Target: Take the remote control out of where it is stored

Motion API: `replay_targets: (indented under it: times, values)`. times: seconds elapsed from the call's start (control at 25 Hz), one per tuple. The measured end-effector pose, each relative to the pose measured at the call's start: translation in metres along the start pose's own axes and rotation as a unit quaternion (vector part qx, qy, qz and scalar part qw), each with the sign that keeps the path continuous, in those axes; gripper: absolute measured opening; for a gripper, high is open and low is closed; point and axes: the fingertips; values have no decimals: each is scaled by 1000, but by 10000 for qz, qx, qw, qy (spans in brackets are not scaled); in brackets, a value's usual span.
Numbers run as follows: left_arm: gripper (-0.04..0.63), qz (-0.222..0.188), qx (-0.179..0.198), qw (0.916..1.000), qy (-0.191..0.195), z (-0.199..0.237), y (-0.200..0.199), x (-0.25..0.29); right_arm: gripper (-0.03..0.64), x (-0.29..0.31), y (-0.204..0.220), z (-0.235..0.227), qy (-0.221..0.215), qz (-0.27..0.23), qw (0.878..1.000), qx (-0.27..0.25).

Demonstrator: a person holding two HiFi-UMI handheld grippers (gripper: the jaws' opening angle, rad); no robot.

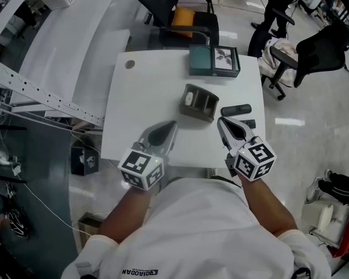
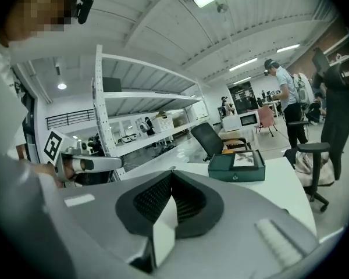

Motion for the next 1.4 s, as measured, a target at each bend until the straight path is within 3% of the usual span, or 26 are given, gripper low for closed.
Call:
replay_targets:
  times: [0.24,0.68,0.88,1.04,1.28,1.4]
  values:
    - [3,-48,13,10000,-26,5,4,-3,6,8,0,15,-135,87,9989,-441]
    - [3,-37,-87,10000,-11,12,8,-1,6,23,10,18,-244,331,9974,-590]
    - [3,41,-105,9999,-110,19,11,0,6,37,15,18,-304,544,9927,-1028]
    - [3,3,-213,9996,-198,28,13,-2,82,62,31,14,-344,978,9776,-1834]
    - [3,209,-192,9991,-302,39,22,-7,136,115,58,0,-411,1698,9393,-2953]
    - [3,275,-234,9987,-364,45,27,-11,205,138,64,-8,-458,1987,9175,-3415]
Point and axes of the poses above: the fingertips, and each gripper's own axes: x forward along the fingers, z to its left, y out of its underside, and after that the axes turned 2 degrees about -x, right-handed
